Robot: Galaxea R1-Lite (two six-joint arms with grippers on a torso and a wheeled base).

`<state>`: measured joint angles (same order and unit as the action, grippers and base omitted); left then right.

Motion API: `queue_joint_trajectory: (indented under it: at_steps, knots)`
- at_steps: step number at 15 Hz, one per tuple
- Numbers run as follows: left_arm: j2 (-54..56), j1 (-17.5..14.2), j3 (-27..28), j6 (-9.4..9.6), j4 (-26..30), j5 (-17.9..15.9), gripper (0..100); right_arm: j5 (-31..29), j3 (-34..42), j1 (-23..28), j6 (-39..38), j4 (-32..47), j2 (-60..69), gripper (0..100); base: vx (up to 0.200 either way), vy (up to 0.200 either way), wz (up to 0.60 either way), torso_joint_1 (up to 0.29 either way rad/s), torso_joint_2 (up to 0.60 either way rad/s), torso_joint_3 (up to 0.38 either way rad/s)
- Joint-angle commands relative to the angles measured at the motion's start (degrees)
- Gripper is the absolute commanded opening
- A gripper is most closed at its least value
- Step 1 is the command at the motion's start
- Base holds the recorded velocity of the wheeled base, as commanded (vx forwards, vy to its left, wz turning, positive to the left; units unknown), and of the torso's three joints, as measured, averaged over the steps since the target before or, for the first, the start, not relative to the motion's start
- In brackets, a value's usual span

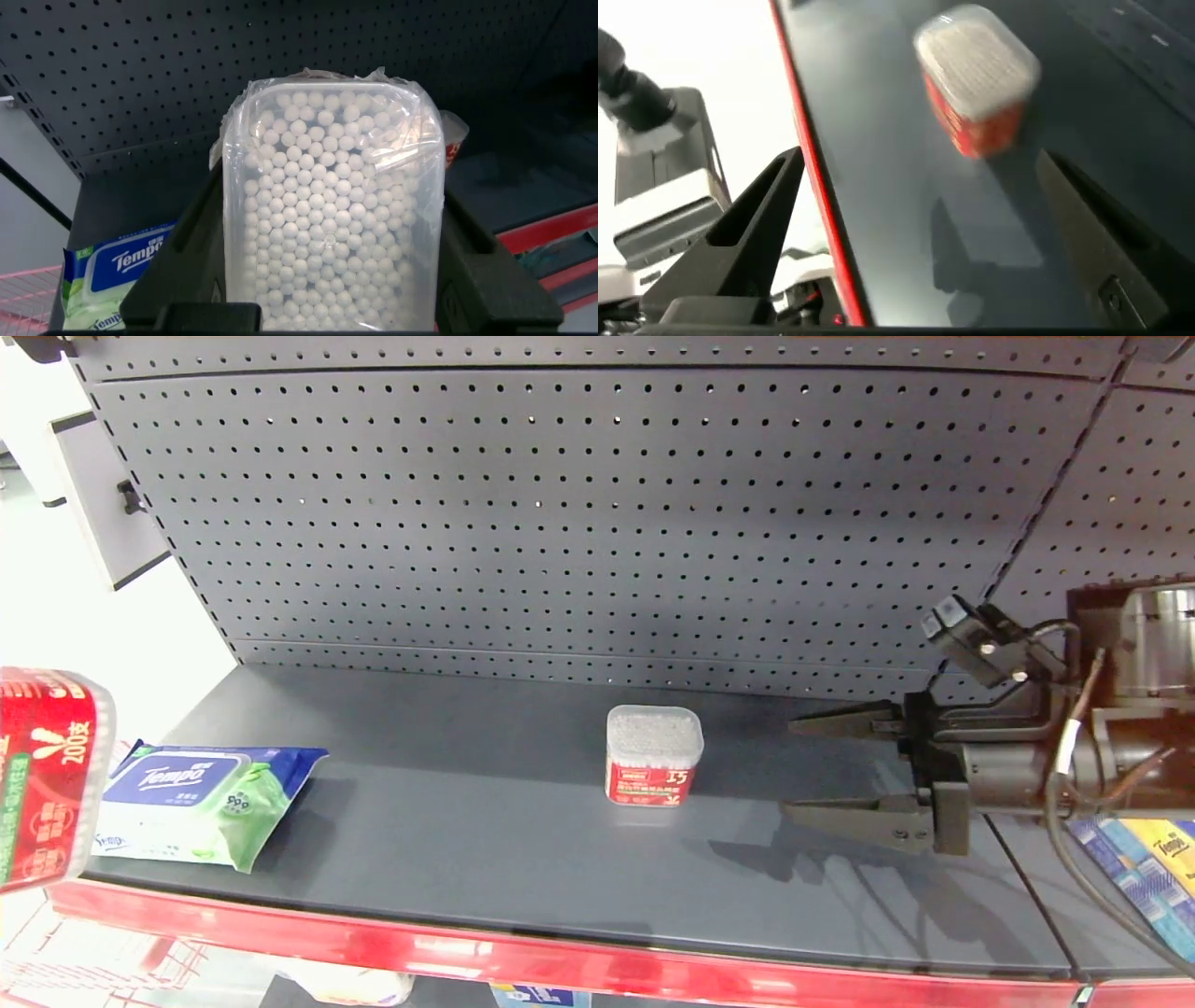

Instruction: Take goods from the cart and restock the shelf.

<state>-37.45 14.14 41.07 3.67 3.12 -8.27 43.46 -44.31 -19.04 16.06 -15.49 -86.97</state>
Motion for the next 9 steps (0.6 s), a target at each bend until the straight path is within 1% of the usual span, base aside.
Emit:
queue_joint_trajectory:
  at_steps: [1, 2, 4, 5, 9]
  knots:
    - [-0.26, 0.01, -0.11, 0.02, 0.04, 0.0, 0, -0.22, -2.36, -2.32, 0.73, 0.03, -5.14, 100, 0.0, 0.0, 0.0, 0.0, 0.0, 0.0]
    - [-0.7, 0.01, -0.29, 0.02, -0.04, -0.79, 0, -0.31, -4.29, -3.19, 3.19, 0.03, -8.57, 100, 0.0, 0.0, 0.0, 0.0, 0.0, 0.0]
    - [-1.22, 0.01, 0.15, 0.02, -0.13, -0.88, 0, -0.13, -5.61, -2.93, 7.5, -0.06, -12.44, 100, 0.0, 0.0, 0.0, 0.0, 0.0, 0.0]
    - [-1.22, 0.01, 0.24, 0.02, -0.13, -0.79, 0, -0.04, -7.28, -2.76, 11.1, -0.15, -15.34, 100, 0.0, 0.0, 0.0, 0.0, 0.0, 0.0]
    - [-1.31, 0.01, 1.03, 0.02, -0.13, -0.79, 0, -0.04, -11.32, -2.76, 14.09, -0.15, -19.38, 100, 0.0, 0.0, 0.0, 0.0, 0.0, 0.0]
